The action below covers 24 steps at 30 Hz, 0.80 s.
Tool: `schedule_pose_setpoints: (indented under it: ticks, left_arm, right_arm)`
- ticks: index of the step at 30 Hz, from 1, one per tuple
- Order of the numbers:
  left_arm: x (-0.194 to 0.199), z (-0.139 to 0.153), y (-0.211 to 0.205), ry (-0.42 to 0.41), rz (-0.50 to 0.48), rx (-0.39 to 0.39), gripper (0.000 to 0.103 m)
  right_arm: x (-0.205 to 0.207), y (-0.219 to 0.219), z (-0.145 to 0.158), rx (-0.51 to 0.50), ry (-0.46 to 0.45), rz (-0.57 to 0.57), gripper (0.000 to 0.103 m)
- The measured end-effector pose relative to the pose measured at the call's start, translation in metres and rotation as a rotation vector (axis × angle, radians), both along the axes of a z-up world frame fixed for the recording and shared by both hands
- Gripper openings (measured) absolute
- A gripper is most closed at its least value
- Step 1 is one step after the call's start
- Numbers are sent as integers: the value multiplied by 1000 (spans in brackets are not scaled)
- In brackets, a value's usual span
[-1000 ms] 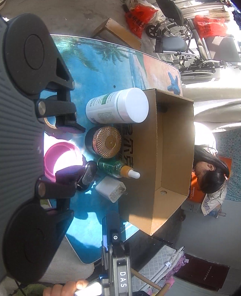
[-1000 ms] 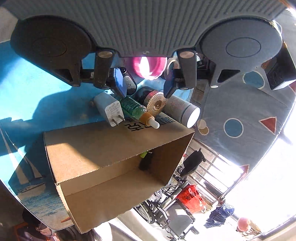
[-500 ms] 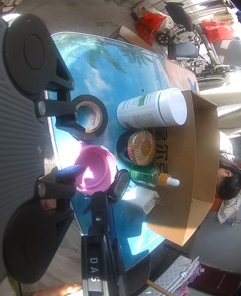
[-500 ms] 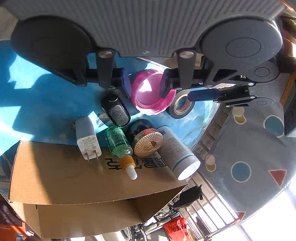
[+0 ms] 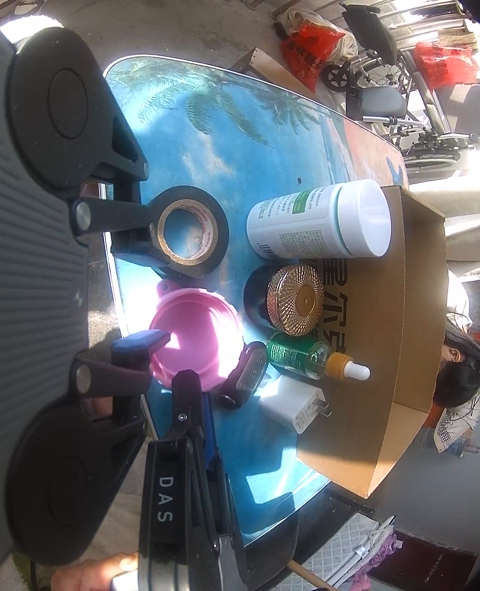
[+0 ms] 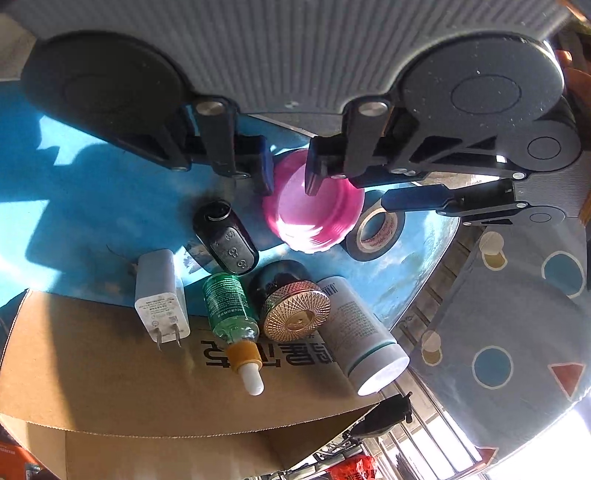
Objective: Organize rigid objects
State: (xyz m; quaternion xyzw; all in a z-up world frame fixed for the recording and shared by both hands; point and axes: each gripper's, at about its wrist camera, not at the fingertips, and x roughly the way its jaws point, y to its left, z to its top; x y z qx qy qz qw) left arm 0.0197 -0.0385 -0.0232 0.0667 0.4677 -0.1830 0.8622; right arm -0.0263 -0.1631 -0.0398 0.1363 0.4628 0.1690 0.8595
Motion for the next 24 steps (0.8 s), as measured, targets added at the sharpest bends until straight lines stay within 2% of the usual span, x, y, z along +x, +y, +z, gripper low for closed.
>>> schedule_pose_setpoints:
  ticks: [6, 24]
  left_arm:
    - [-1, 0, 0, -1, 0, -1, 39]
    - [-2, 3, -2, -1, -6, -19, 38]
  right_arm:
    - [1, 4, 0, -30, 0, 14, 16]
    - [2, 4, 1, -32, -6, 14, 15]
